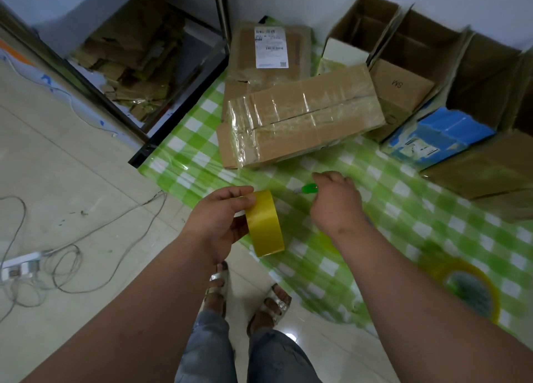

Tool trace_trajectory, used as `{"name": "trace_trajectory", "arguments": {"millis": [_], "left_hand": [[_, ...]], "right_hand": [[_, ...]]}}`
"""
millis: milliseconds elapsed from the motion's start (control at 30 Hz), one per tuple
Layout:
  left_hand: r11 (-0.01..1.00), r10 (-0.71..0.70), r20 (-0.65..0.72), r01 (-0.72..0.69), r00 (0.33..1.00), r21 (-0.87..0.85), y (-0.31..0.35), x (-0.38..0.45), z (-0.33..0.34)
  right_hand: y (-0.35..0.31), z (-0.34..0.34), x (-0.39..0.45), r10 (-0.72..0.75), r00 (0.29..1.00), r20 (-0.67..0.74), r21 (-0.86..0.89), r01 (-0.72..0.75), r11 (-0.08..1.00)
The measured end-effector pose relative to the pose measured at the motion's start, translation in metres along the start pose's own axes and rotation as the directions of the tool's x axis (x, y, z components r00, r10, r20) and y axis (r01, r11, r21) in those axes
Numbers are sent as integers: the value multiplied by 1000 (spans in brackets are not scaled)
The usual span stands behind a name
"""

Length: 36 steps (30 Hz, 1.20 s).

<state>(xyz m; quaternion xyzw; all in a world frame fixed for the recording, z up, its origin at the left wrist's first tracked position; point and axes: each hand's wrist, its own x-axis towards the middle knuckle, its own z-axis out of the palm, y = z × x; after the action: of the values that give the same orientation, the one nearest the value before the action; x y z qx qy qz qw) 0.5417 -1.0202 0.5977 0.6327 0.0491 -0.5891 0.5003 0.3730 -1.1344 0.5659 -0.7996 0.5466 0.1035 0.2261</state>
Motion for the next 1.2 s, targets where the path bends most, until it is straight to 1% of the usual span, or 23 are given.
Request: {"name": "trace_trajectory", "arguments": {"millis": [33,67,167,233,333,400,433,500,567,600,667,700,800,1000,1100,1200], "left_hand": [[1000,4,-6,-4,1000,-10,-1,0,-1],[1000,8,-10,-9,1000,-13,-1,-1,0],[999,17,-15,-18,1000,-31,-5,-3,0],[999,14,-20,-15,1000,-51,-7,-5,1],[998,18,-32,-20,999,-54,-7,-7,3],[999,26,-32,-27,999,-31,-6,-7,5],[999,29,-32,-30,999,-19,-6,-7,6],[999,32,-32,-32,999,2,-6,-8,6],[1000,28,-32,-27,999,15,-5,-9,6],[1000,24,-32,-24,999,15,-6,-9,5],[1000,18,-40,-18,999,1,-6,-10,6],[1000,17,-45,-17,999,-7,-7,-11,6],[1000,22,-51,-23,998,-15,-8,-12,8],[998,37,-43,-39,998,-49,-11,-13,7],[998,40,-41,-42,998,-54,-13,-13,7],[998,45,-46,-48,998,-48,-14,-13,7]], "right_hand": [[2,2,7,10,999,45,-70,-7,998],[5,4,11,22,998,58,-140,-13,990],[8,10,21,2,1000,-17,-315,-7,949],[10,12,25,-10,999,-32,-343,-2,939],[13,14,23,-20,999,-29,-325,10,946],[14,8,20,-37,998,-52,-246,23,969],[14,3,18,-53,996,-69,-170,41,985],[13,-9,12,-91,994,-58,76,95,993],[8,-23,0,-161,986,-35,340,164,926],[3,-30,-8,-198,979,-44,430,197,881],[-6,-38,-24,-250,966,-61,538,243,807],[-10,-40,-30,-274,960,-63,558,261,787],[-21,-39,-36,-332,940,-73,509,322,799],[-38,-38,-33,-430,898,-98,290,439,850],[-45,-41,-30,-449,887,-113,192,462,866],[-50,-43,-30,-458,881,-116,140,471,871]]}}
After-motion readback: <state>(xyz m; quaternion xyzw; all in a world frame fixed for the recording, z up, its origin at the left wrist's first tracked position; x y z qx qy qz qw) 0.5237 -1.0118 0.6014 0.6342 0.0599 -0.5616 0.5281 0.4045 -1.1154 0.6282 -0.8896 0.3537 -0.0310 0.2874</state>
